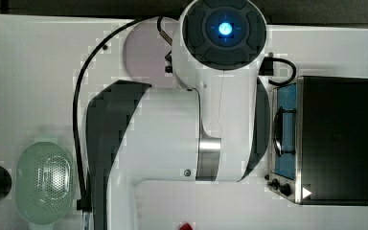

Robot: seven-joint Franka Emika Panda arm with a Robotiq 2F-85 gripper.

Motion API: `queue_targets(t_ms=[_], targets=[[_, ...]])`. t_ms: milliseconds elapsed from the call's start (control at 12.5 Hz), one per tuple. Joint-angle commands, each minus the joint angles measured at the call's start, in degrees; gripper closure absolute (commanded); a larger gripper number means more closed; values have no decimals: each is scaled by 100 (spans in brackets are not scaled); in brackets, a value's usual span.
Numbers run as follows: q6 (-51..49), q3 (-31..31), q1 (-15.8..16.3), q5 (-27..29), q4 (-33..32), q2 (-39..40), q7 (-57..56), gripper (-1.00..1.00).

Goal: Pick ketchup from table and place on plate.

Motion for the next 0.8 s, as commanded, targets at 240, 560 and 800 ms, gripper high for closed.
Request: queue_targets(t_ms=[240,560,800], targets=[[-1388,185,-354,-2,-495,-1513,-53,-99],[-950,222,-333,-2,-894,-1339,-513,-100],[-392,241,-330,-2,-1221,-1112,-1588,-100]])
